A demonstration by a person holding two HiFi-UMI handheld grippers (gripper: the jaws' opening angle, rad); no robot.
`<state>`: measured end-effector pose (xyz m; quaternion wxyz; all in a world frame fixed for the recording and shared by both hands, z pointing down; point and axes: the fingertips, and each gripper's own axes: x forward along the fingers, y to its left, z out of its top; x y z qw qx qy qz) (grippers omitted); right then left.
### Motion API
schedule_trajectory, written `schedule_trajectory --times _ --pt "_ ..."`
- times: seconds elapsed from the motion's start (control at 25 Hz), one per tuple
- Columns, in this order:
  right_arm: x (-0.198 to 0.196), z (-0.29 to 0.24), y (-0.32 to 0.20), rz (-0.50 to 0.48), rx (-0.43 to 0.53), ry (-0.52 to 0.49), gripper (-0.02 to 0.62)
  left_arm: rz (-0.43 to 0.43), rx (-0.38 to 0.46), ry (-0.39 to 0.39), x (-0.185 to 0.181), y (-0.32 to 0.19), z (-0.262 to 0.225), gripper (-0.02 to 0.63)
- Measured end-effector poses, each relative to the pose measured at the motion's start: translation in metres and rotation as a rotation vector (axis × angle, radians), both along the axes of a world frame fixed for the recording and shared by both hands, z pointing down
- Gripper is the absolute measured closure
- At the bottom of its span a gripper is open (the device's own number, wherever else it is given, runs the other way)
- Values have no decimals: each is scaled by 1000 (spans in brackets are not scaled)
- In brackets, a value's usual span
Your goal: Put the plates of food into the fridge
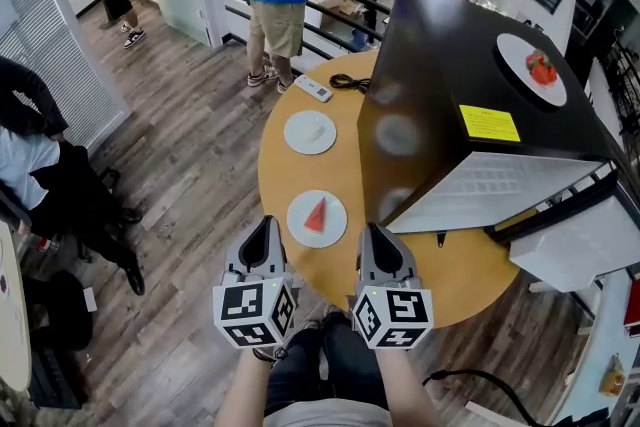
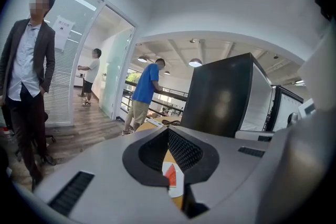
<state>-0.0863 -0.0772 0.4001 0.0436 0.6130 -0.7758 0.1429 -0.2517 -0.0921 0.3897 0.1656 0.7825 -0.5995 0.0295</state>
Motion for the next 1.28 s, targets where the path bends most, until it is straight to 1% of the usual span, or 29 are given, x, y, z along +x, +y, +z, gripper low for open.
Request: schedule_trajectory --times 0.28,0.48,0.56,0.68,0.76,0.92,1.0,1.12,1.2,1.28 --pt "-9 48 -25 -42 -90 32 581 -25 -84 -25 -1 -20 38 598" --pt "-14 86 -33 -87 -160 61 581 -43 -172 -39 0 -26 77 598" --pt "-13 103 -35 -94 -207 34 581 -42 -218 -28 2 -25 94 598" --pt "-8 128 -37 -88 -288 -27 581 -52 -305 19 4 -23 121 600" --pt "-7 142 -38 -94 -327 -43 581 -65 -351 42 6 -22 136 598" --pt "-11 167 -36 -110 -405 -90 581 -75 -401 19 13 -22 159 598" --pt "-11 176 -34 -106 -444 -128 581 -78 -421 36 17 -23 168 598" --pt "-12 185 -34 -103 -478 -144 581 -84 -458 82 19 -23 179 598" --pt "-13 190 -33 -91 -504 -160 581 -80 -481 85 19 -22 185 598" --pt "-14 197 -30 -70 -536 -198 581 -76 -500 85 19 -20 190 598"
